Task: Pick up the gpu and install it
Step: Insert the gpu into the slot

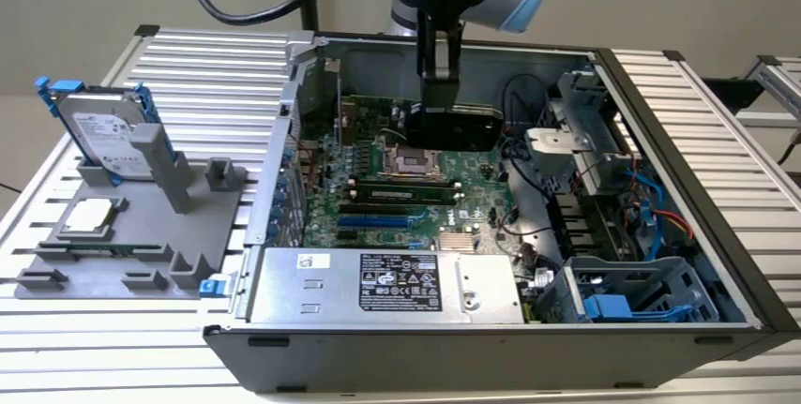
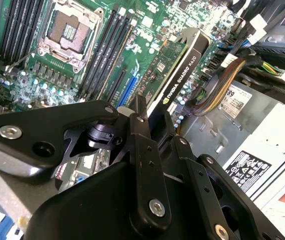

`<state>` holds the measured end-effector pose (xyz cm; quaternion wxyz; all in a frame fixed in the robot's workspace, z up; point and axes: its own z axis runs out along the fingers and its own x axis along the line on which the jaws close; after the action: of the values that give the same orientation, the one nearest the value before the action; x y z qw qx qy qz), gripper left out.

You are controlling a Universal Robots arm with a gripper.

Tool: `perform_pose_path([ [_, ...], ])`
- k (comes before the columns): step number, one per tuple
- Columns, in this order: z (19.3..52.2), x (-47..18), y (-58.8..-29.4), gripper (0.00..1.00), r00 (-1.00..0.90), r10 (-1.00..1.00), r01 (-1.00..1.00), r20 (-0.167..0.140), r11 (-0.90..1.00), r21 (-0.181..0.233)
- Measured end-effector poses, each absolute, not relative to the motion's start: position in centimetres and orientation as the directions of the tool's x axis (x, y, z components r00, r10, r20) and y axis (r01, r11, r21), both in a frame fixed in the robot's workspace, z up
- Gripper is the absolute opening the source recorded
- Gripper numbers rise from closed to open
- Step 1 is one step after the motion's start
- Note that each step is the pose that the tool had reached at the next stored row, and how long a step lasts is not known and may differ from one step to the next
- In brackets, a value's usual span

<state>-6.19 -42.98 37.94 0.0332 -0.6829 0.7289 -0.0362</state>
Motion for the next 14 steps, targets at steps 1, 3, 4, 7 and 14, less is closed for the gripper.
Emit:
perform_pose_path([
  [1,37.94,-6.19,-42.98,0.00,-0.065,-0.998,-0.993,0.001,0.065,-0.098],
  [3,37.91,-6.19,-42.98,0.00,-0.065,-0.998,-0.993,0.001,0.065,-0.098],
  [4,37.88,-6.19,-42.98,0.00,-0.065,-0.998,-0.993,0.001,0.065,-0.098],
  [7,37.80,-6.19,-42.98,0.00,-0.065,-0.998,-0.993,0.001,0.065,-0.098],
  [14,37.63,-6.19,-42.98,0.00,-0.065,-0.998,-0.993,0.001,0.065,-0.098],
])
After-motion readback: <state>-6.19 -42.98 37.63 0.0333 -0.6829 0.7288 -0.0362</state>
